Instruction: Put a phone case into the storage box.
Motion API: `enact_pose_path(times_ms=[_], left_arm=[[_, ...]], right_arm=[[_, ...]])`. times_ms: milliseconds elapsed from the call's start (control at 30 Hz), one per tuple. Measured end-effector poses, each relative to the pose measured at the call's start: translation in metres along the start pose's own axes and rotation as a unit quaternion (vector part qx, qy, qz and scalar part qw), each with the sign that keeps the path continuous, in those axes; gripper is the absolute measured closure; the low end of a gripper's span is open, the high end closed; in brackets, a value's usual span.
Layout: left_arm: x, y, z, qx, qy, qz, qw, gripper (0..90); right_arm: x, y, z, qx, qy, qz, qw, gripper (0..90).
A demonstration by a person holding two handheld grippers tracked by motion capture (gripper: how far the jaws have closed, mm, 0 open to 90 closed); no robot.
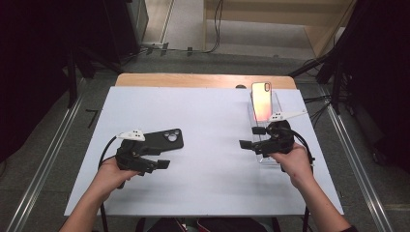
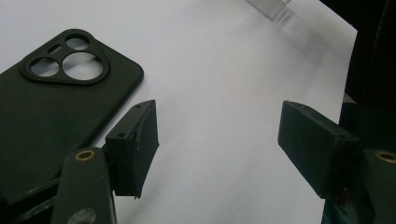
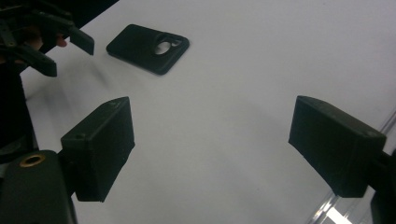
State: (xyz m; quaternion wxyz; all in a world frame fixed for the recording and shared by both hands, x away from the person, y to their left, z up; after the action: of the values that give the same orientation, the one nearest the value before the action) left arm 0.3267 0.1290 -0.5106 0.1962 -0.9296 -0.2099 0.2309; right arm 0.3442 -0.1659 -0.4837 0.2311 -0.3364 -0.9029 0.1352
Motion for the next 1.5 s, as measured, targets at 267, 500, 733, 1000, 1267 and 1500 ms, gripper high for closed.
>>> enact_pose_path(times_ms=[267,500,733,1000,1267,1500], left_arm=[[0.003,-0.003,0.001,0.007,0.007,-0.006,0.9999,26.2],[0.003,-0.005,-0.002,0.011,0.016,0.004,0.9998,20.3],[0.012,-0.009,-0.007,0.005,0.025,-0.002,0.9997,17.6],[0.029,-0.013,-0.014,0.005,0.014,-0.029,0.9995,17.6],[0.053,-0.015,-0.021,0.000,-0.019,-0.074,0.9971,21.0],[0.080,-0.017,-0.029,-0.013,-0.057,-0.130,0.9898,36.1]], right_arm=[[0.014,-0.003,0.012,0.004,-0.008,-0.021,0.9997,12.5],[0.026,-0.007,0.022,0.011,-0.011,-0.040,0.9991,14.3],[0.036,-0.010,0.035,0.026,-0.013,-0.055,0.9981,14.9],[0.042,-0.012,0.046,0.035,-0.014,-0.060,0.9974,14.9],[0.044,-0.017,0.051,0.036,-0.014,-0.060,0.9975,14.9],[0.045,-0.020,0.056,0.033,-0.012,-0.058,0.9977,14.9]])
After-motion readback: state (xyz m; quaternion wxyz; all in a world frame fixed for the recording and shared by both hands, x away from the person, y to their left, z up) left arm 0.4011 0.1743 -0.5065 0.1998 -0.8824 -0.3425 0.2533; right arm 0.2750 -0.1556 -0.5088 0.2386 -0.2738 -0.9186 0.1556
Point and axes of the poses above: each handheld gripper's, and its own axes: y roughly forward along the jaws, z roughly out of its underside, x roughly to its left, the point moved 10 cm from there along y, roughly forward along the jaws, and after that the axes turned 13 degrees about -x, right-handed, at the moved point
